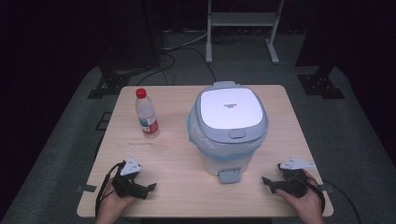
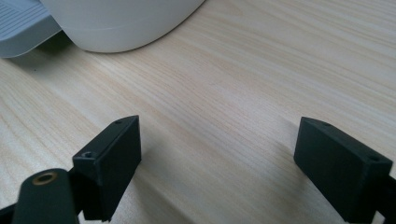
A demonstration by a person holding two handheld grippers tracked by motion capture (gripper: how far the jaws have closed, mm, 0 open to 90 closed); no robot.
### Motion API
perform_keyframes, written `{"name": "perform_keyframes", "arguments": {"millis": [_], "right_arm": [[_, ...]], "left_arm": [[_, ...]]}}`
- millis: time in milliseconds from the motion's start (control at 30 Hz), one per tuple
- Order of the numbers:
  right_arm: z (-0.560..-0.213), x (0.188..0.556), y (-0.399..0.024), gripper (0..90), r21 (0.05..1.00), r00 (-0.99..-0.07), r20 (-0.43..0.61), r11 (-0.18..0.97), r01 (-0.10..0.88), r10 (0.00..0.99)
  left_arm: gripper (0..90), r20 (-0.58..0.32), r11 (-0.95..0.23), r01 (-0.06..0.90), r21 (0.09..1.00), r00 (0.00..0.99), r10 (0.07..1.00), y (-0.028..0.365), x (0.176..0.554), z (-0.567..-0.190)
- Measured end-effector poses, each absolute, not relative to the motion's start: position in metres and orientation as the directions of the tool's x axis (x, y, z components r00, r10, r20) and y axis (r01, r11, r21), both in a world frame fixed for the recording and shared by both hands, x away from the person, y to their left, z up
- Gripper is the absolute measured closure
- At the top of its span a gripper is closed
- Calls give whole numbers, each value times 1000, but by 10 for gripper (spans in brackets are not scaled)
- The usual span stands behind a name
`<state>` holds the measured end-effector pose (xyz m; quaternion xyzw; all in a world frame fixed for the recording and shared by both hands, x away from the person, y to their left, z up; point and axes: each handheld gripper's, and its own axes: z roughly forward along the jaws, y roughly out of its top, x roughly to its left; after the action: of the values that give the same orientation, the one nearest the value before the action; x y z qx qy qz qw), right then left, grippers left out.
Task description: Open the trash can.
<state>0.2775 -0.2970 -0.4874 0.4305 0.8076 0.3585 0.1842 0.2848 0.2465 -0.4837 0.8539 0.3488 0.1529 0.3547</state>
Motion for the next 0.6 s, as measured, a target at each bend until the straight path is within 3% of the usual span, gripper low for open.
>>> {"name": "perform_keyframes", "arguments": {"millis": [100, 400, 600], "right_arm": [[-487, 277, -297, 173, 739, -566, 10, 375, 560, 824], [-486, 274, -299, 449, 763, -575, 14, 363, 535, 818], [-486, 274, -300, 586, 768, -581, 18, 361, 529, 814]], "left_arm": [[0, 14, -505, 487, 712, 710, 704, 247, 285, -484], [0, 12, -505, 489, 712, 709, 705, 246, 285, -484], [0, 12, -499, 493, 712, 702, 712, 247, 285, -484]]}}
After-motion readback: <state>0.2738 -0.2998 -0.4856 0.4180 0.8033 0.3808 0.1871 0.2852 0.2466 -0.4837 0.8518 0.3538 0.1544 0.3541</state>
